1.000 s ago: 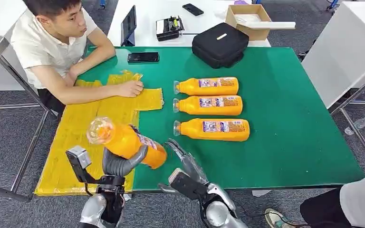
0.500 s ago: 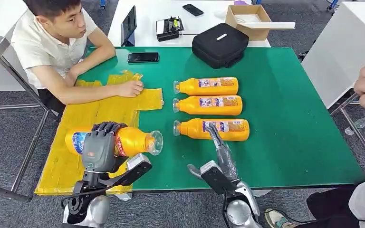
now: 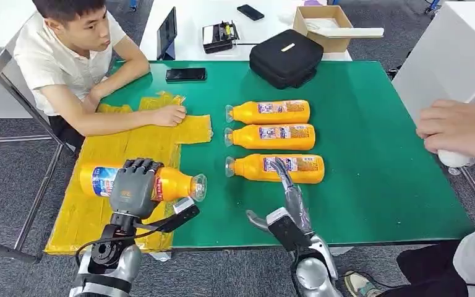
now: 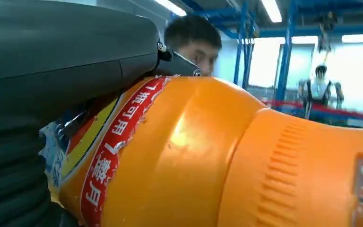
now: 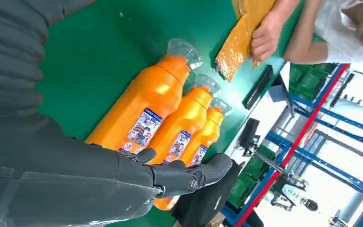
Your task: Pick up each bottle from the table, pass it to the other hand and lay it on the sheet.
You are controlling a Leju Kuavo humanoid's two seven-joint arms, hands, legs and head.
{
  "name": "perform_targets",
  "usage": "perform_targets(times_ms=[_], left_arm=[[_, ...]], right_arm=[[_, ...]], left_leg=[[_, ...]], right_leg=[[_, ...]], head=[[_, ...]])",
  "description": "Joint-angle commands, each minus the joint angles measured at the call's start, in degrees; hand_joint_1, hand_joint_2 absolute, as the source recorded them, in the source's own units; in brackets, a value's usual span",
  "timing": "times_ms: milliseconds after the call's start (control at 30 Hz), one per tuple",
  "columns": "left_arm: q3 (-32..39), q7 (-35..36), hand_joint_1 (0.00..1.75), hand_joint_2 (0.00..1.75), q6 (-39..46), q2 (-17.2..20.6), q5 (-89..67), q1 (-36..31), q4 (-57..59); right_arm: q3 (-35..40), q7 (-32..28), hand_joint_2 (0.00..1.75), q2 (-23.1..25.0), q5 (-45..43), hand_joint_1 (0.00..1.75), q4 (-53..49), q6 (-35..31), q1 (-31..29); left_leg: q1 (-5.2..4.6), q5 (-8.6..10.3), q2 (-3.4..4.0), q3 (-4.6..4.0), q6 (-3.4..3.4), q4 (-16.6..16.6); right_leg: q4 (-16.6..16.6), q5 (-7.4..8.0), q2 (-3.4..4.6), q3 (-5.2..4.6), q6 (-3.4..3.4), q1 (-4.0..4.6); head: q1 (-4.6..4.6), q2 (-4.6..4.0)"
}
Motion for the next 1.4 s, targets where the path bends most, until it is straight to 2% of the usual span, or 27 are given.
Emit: perform_targets(times_ms=[33,67,267,467,500,533,567,600,700,733,800,833,1100,1300,1400], left_arm=[[-0.87,-0.39,1.75,1.75,-0.66,7.07,1.41,-11.34,30.55],[-0.81,-0.87,1.75,1.75,0.01,7.30,1.85,-11.70,31.57],[0.38,1.00,1.75,1.75,-1.52,7.29,0.97,-16.17,41.35],[2.27,3.25,1.75,1.75,-1.60,6.15,0.90,-17.59,43.83],[2.82,4.65,1.55,1.75,-3.36,5.68,0.42,-18.11,43.98],[3.02,5.61,0.65,1.75,-4.24,5.35,-0.17,-18.51,44.09],[2.98,6.69,0.24,1.75,-5.19,5.18,-1.15,-18.91,44.34],[3.01,6.94,0.24,1.75,-5.47,4.89,-1.39,-19.22,44.38],[3.01,6.94,0.24,1.75,-5.47,4.89,-1.39,-19.22,44.38],[3.01,6.94,0.24,1.75,-5.47,4.89,-1.39,-19.22,44.38],[3.13,7.21,0.24,1.75,-5.62,4.90,-1.59,-19.28,44.63],[5.13,8.11,0.00,1.75,-10.98,4.02,-0.05,-20.96,47.44],[5.22,8.23,0.00,1.75,-11.63,3.54,-0.09,-21.59,47.82],[6.45,7.30,0.00,1.75,-20.03,4.79,-0.12,-24.09,53.86],[6.29,6.96,0.00,1.75,-20.76,5.28,-0.39,-24.15,54.32]], right_arm=[[-0.49,-2.55,1.75,-2.25,-2.53,0.00,8.57,1.24,-4.22],[-0.40,-2.56,1.75,-2.28,-2.53,0.00,8.86,1.25,-4.62],[0.73,-2.98,1.75,-1.47,-3.25,0.00,11.82,1.87,-7.20],[1.61,-3.44,1.75,-1.71,-3.63,0.00,11.62,1.88,-6.28],[1.73,-3.42,1.75,-1.78,-3.61,0.00,11.40,1.89,-6.02],[1.76,-3.37,1.75,-1.79,-3.60,0.00,11.45,1.90,-6.00],[1.75,-3.21,1.75,-1.73,-3.58,0.00,11.57,1.93,-6.14],[1.74,-3.13,1.75,-1.71,-3.58,0.00,11.63,1.94,-6.27],[1.74,-3.13,1.75,-1.71,-3.58,0.00,11.63,1.94,-6.27],[1.74,-3.13,1.75,-1.71,-3.58,0.00,11.63,1.94,-6.27],[1.69,-3.07,1.75,-1.71,-3.57,0.00,11.72,1.95,-6.42],[1.64,-2.77,1.75,-1.60,-3.46,0.00,12.09,2.04,-6.81],[1.60,-2.68,1.75,-1.51,-3.42,0.00,12.46,2.08,-7.30],[1.44,-3.38,1.75,-1.42,-4.00,0.00,15.75,2.37,-9.70],[1.56,-3.53,1.75,-1.43,-4.02,0.00,16.28,2.38,-10.01]], left_leg=[[0.00,0.04,0.02,0.24,0.00,-0.13],[0.02,0.03,0.16,0.48,-0.01,-0.23],[0.04,0.01,0.09,0.20,-0.01,-0.07],[0.01,0.03,0.11,0.46,-0.02,-0.11],[0.03,0.06,0.31,0.61,-0.04,-0.17],[0.02,0.07,0.11,0.49,-0.03,-0.11],[0.04,0.10,0.17,0.53,-0.03,-0.14],[0.00,0.09,-0.01,0.54,-0.05,-0.08],[0.01,0.13,0.05,0.75,-0.05,-0.10],[0.04,0.25,0.26,0.69,-0.06,-0.17],[0.02,0.20,0.10,0.81,-0.13,-0.11],[0.02,0.28,0.17,0.78,-0.15,-0.14],[0.02,0.40,0.08,0.93,-0.05,-0.11],[0.01,0.40,0.10,1.00,-0.04,-0.13],[-0.01,0.41,0.21,1.06,-0.03,-0.17]], right_leg=[[-0.11,0.02,-0.02,0.25,-0.14,0.02],[-0.21,0.04,0.05,0.46,-0.30,0.07],[-0.06,0.02,0.03,0.22,-0.16,0.07],[-0.07,0.06,0.12,0.50,-0.19,0.05],[-0.12,0.13,0.24,0.58,-0.39,0.10],[-0.06,0.08,0.09,0.52,-0.23,0.06],[-0.09,0.12,0.12,0.54,-0.33,0.09],[-0.02,0.04,0.01,0.58,-0.14,0.03],[-0.03,0.08,0.06,0.72,-0.18,0.05],[-0.10,0.24,0.18,0.60,-0.39,0.10],[-0.03,0.21,0.09,0.72,-0.35,0.06],[-0.06,0.27,0.12,0.67,-0.41,0.07],[-0.03,0.29,0.07,0.92,-0.27,0.05],[-0.03,0.29,0.10,0.99,-0.26,0.04],[-0.06,0.33,0.19,1.01,-0.29,0.03]], head=[[0.00,0.00],[0.00,0.00],[0.00,0.00],[0.02,0.00],[0.02,0.00],[0.02,0.00],[0.02,0.00],[0.02,0.00],[0.02,0.00],[0.02,0.00],[0.02,0.00],[0.02,0.00],[0.02,0.00],[0.02,0.00],[0.00,0.00]])
